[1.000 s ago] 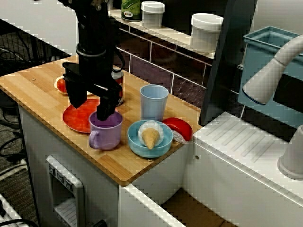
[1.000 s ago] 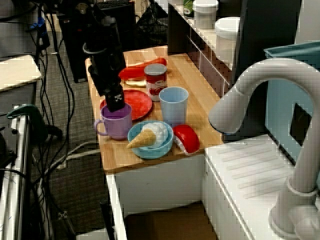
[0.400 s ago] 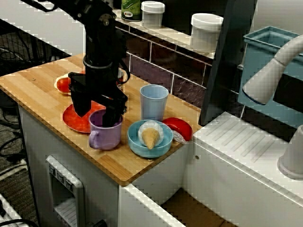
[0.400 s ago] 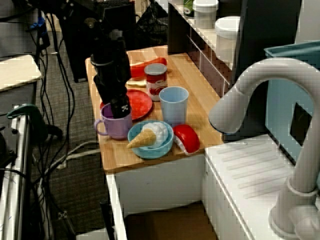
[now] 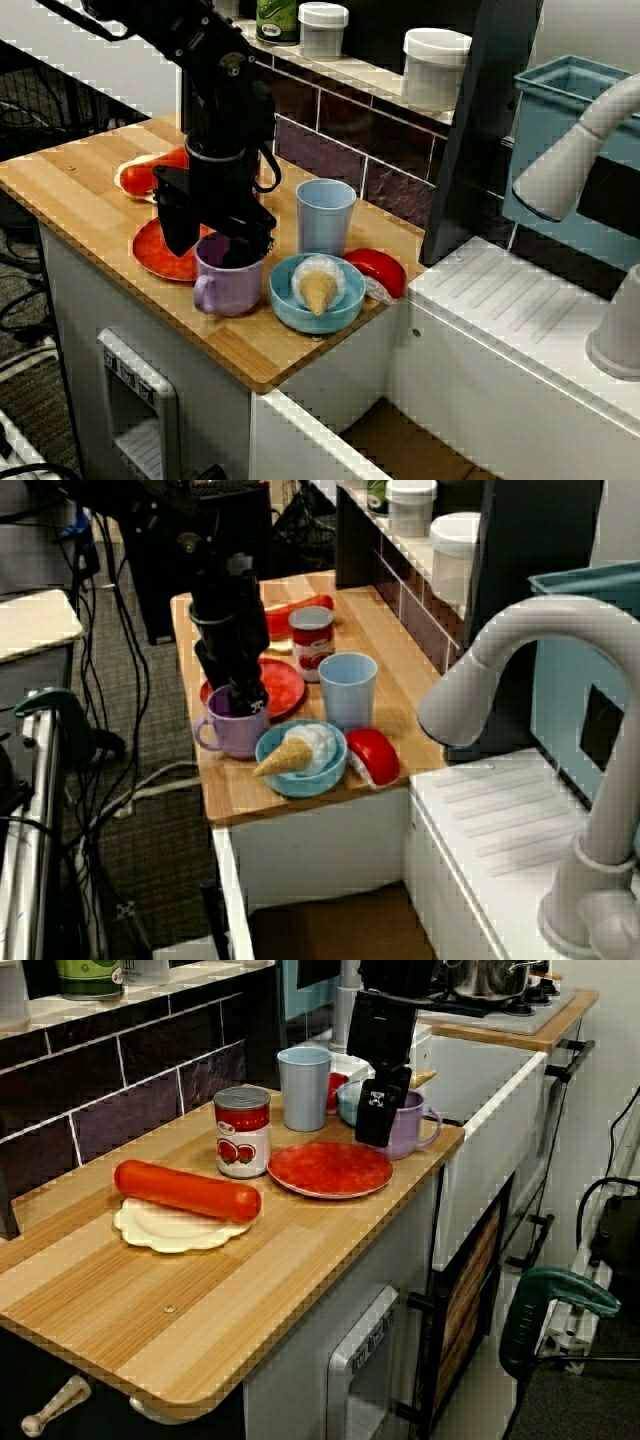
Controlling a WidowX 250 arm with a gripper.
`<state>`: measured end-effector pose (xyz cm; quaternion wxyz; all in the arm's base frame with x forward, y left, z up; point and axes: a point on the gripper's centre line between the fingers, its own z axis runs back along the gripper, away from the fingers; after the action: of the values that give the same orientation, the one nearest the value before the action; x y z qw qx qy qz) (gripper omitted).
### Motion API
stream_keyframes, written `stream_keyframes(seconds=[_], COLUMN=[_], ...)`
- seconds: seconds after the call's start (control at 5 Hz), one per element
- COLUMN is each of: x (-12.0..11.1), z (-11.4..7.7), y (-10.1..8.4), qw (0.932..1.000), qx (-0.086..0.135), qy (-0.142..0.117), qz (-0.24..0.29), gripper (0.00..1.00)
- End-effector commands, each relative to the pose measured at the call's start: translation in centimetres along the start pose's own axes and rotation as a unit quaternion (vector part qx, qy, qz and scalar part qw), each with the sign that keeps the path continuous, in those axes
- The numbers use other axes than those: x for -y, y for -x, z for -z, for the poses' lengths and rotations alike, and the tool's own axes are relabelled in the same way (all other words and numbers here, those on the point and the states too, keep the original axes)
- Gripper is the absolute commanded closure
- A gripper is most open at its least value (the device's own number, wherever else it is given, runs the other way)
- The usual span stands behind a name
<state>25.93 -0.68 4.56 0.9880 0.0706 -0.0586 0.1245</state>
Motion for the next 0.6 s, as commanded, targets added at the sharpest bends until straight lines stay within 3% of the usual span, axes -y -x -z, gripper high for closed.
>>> stream_keyframes(seconds=[0.0, 0.4], x=[-0.4, -1.5], z=[-0.6, -2.0], y=[-0.5, -1.0], qw=[1.0000, 0.9998], qx=[0.007, 0.004], qy=[0.004, 0.020], qz=[0.003, 0.000], gripper=[1.00, 1.00])
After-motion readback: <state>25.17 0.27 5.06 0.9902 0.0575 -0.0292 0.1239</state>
